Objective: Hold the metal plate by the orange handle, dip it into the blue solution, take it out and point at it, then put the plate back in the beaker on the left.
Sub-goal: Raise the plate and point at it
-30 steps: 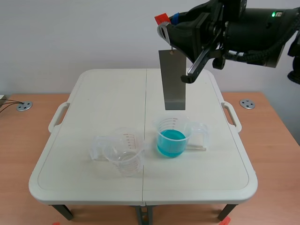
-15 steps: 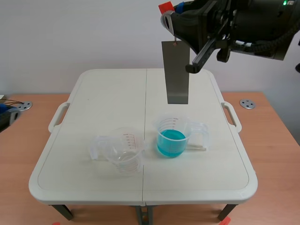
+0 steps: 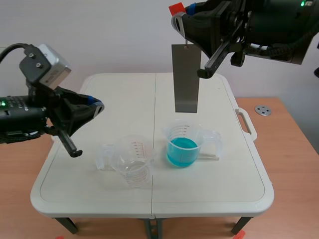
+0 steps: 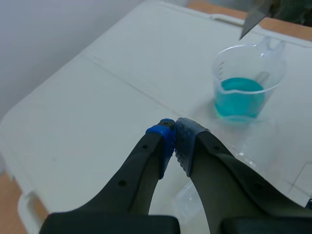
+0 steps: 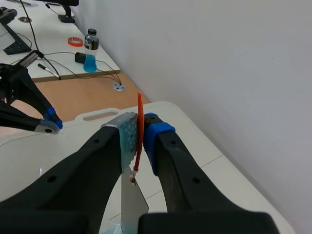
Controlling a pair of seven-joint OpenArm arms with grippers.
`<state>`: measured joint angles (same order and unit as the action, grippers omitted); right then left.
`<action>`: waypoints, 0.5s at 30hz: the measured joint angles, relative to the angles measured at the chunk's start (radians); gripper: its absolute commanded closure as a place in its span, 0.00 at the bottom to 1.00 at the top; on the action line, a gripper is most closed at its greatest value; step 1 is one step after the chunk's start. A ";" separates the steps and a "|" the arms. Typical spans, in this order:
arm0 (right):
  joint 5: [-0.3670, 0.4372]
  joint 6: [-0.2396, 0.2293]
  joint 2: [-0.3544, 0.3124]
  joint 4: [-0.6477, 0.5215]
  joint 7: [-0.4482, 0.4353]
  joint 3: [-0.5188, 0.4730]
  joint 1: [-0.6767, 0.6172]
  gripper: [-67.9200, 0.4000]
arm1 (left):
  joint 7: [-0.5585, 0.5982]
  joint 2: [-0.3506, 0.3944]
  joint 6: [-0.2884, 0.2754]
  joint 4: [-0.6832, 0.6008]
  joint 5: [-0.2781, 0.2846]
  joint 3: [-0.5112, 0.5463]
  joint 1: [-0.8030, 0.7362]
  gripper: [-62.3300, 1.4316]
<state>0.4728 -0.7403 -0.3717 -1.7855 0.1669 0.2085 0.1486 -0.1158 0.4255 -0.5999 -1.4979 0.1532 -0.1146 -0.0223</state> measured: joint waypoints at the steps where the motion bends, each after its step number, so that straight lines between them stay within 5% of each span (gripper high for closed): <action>1: 0.000 0.000 0.000 0.000 0.000 0.000 0.000 0.98 | -0.006 -0.012 0.000 0.000 -0.016 -0.019 0.010 0.95; 15: 0.000 0.000 0.000 0.000 0.001 0.000 0.000 0.98 | -0.030 -0.130 -0.001 0.014 -0.132 -0.187 0.081 0.95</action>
<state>0.4728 -0.7403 -0.3717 -1.7855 0.1677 0.2085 0.1486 -0.1455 0.2951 -0.6010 -1.4837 0.0212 -0.3016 0.0586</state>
